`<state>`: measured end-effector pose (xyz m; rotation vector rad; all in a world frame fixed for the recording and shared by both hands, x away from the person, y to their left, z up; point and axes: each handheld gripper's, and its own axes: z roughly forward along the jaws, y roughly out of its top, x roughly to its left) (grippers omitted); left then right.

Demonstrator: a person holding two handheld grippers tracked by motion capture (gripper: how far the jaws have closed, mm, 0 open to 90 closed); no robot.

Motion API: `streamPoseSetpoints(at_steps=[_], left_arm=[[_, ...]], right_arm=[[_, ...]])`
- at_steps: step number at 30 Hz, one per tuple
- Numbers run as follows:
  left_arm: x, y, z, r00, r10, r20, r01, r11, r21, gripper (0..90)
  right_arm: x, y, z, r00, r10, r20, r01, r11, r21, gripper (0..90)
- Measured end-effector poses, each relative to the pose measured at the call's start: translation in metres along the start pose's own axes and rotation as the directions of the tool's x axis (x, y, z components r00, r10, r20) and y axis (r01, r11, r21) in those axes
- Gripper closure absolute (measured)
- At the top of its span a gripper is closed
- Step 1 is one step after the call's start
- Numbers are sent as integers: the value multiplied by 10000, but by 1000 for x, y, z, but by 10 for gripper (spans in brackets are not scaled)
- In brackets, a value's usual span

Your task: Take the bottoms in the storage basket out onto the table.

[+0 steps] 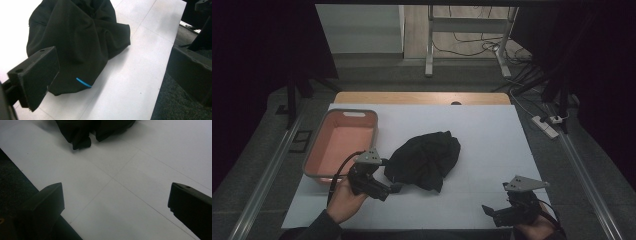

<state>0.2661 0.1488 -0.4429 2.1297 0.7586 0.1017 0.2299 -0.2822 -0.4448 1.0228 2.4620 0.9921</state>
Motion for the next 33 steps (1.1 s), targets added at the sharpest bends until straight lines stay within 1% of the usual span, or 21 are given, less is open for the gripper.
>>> streamPoseSetpoints(at_steps=[21, 25, 33], left_arm=[[-1, -20, -19, 9988, -424, -226, 420, 9990, -167, 0], [-1, -24, -23, 9983, -493, -301, 485, 9984, -278, 0], [-1, -35, -32, 9961, -790, -402, 772, 9961, -436, 0]], right_arm=[[0, 0, 0, 10000, 6, 21, -6, 10000, 33, 4], [0, 0, 0, 10000, -8, 37, 8, 10000, 64, 4], [0, 0, 0, 10000, 92, -8, -92, 10000, 16, 4]])
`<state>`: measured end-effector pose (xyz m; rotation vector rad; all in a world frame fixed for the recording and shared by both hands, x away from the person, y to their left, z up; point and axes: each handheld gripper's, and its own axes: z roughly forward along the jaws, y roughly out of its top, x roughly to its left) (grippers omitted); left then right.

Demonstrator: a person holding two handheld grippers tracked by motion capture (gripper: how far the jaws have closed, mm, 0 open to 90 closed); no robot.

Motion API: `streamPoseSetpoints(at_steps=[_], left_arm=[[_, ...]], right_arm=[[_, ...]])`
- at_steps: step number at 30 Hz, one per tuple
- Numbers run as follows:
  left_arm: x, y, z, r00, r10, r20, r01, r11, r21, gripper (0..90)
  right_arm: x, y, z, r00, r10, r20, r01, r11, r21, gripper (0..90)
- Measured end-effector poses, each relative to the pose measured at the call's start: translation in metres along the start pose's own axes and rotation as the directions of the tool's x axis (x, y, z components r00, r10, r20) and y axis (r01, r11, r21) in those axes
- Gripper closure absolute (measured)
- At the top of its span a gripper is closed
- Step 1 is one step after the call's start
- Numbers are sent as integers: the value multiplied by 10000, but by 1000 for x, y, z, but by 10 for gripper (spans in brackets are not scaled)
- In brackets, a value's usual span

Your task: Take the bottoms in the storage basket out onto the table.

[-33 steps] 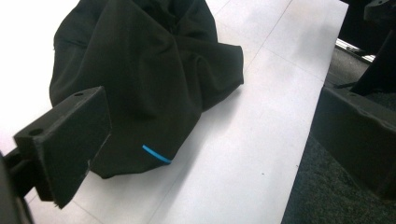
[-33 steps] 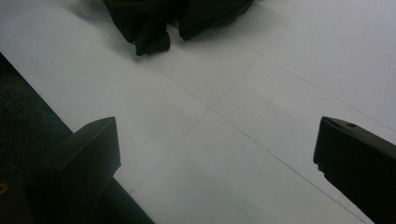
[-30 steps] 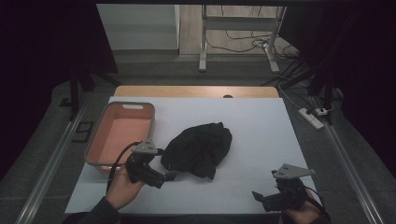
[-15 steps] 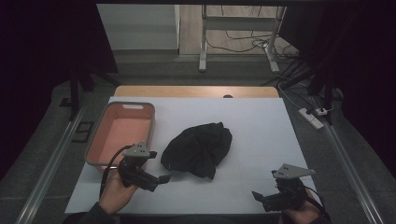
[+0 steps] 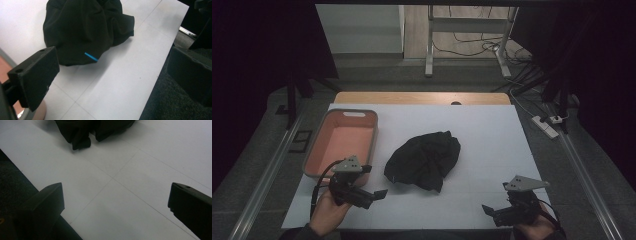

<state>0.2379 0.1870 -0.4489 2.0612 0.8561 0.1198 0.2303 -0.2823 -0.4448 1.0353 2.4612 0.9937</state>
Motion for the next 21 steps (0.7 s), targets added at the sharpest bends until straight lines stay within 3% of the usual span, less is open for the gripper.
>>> streamPoseSetpoints(at_steps=[21], left_arm=[[5, -34, -26, 9958, -681, -605, 672, 9976, -172, 0]], right_arm=[[0, 0, 0, 10000, -11, 8, 11, 10000, 82, 4]])
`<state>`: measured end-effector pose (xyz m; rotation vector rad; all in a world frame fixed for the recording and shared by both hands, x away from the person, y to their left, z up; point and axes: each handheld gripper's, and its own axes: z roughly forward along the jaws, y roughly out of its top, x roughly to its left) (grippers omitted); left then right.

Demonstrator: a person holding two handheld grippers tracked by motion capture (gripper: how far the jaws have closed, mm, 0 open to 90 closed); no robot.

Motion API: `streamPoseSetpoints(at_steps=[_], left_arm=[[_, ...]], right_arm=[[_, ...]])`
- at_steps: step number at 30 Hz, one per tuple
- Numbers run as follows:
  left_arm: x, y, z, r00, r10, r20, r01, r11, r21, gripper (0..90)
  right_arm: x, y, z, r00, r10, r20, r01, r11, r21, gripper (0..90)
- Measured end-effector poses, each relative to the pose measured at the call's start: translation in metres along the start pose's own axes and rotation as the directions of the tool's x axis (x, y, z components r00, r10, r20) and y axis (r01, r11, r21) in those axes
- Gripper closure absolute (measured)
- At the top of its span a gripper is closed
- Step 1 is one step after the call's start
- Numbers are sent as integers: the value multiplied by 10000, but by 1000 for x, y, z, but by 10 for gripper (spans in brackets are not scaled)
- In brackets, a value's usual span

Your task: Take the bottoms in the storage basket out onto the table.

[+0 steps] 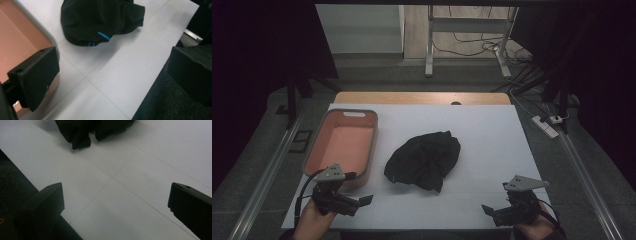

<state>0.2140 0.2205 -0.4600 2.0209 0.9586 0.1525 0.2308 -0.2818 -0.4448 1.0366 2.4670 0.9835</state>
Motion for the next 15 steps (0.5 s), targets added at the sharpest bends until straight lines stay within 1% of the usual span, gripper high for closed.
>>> streamPoseSetpoints(at_steps=[4, 6, 8, 15], left_arm=[[2, -6, -4, 9999, -102, -47, 102, 9999, -21, 0], [3, -11, -9, 9998, -141, -172, 141, 9999, -20, 0], [4, -12, -10, 9997, -156, -211, 156, 9999, -20, 0], [6, -23, -20, 9984, -401, -408, 400, 9992, -34, 0]], right_arm=[[0, 0, 0, 10000, 10, 3, -10, 10000, 3, 4], [0, 0, 0, 10000, 25, -2, -25, 10000, -10, 4], [0, 0, 0, 10000, 23, 7, -23, 10000, -3, 4], [0, 0, 0, 10000, 36, 15, -36, 10000, -4, 4]])
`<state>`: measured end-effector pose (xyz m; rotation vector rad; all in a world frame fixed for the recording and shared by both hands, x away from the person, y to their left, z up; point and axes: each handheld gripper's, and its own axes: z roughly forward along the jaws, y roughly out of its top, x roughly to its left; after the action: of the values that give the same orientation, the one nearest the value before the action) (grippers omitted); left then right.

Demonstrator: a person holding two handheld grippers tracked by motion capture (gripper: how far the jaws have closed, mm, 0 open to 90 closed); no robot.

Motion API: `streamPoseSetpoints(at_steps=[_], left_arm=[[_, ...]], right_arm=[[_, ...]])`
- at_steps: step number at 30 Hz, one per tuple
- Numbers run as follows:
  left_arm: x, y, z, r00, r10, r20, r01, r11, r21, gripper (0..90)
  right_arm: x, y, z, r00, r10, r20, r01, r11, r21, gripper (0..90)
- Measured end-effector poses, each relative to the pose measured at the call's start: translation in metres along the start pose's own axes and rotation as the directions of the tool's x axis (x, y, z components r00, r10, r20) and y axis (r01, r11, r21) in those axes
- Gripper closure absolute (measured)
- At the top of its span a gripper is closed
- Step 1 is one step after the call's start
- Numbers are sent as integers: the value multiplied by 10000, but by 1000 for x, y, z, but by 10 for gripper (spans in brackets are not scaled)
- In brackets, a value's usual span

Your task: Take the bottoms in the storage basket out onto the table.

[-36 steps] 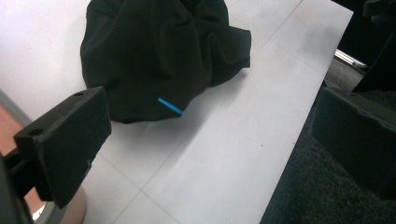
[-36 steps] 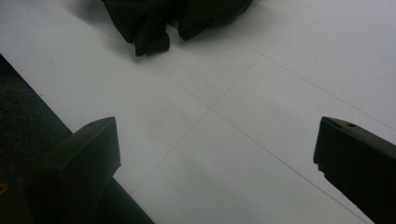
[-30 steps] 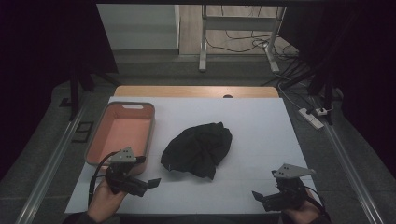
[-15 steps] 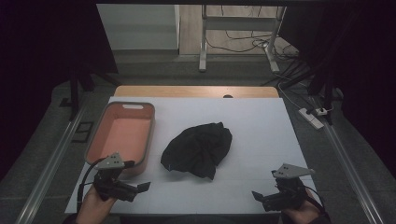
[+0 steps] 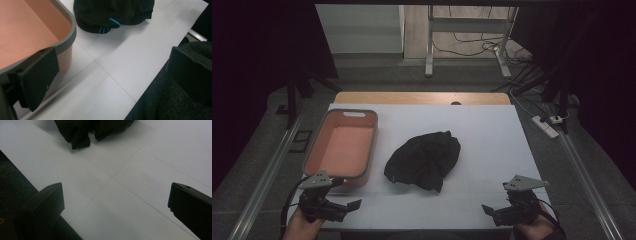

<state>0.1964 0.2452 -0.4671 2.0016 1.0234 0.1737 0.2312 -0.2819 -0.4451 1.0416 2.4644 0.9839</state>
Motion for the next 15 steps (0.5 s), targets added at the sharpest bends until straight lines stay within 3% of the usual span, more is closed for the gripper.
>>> streamPoseSetpoints(at_steps=[15], left_arm=[[4, -18, -23, 9971, -440, -621, 424, 9988, -262, 0]], right_arm=[[0, 0, 0, 10000, -20, 44, 20, 10000, 52, 4]])
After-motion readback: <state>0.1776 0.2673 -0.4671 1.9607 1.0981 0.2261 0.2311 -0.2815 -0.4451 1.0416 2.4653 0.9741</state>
